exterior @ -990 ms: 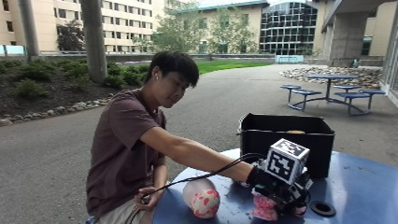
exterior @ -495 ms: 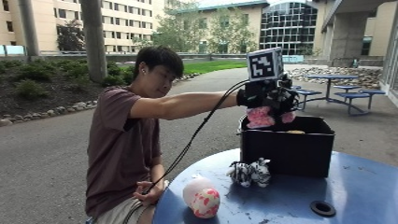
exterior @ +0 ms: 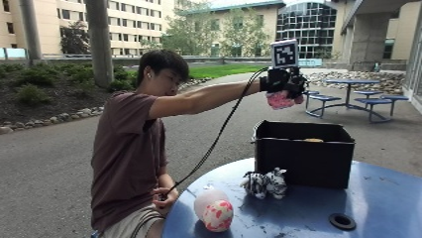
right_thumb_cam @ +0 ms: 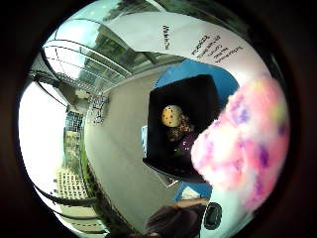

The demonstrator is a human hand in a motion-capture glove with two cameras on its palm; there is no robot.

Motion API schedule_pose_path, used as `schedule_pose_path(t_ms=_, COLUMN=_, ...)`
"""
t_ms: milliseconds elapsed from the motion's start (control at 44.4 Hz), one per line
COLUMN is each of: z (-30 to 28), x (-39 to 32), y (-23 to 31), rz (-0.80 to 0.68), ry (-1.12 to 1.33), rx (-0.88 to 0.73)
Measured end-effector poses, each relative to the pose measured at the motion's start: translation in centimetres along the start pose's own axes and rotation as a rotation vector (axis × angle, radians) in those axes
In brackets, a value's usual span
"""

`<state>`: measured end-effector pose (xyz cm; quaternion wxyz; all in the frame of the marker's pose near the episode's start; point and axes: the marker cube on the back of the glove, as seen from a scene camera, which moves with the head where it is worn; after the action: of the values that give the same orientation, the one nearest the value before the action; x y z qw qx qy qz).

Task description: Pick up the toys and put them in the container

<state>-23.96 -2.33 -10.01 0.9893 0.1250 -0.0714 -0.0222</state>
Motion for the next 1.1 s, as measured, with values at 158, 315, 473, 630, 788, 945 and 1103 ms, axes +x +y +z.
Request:
schedule_pose_path(t_ms=158, z=2.7, x=-4.4, y=0.0, rz=-0.126, ry=0.048, rx=-0.033)
schedule_pose_path(t_ms=315, z=5.5, x=-9.6, y=-0.3, rz=-0.125, ry=-0.035, rx=-0.065)
schedule_pose_path(t_ms=473, z=7.6, x=-11.0, y=0.1, rz=-0.245, ry=0.003, rx=-0.121)
schedule_pose_path(t_ms=630, z=9.8, x=-12.6, y=0.9, rz=-0.288, ry=0.117, rx=-0.341)
schedule_pose_path(t_ms=788, z=9.0, x=-10.5, y=0.3, rz=-0.125, ry=0.146, rx=-0.333)
schedule_pose_path(t_ms=945, z=5.9, x=-6.4, y=1.1, rz=-0.253, ry=0.055, rx=-0.311)
schedule_pose_path(t_ms=1103, z=2.9, x=2.7, y=2.4, rz=-0.101, ry=0.188, rx=-0.269)
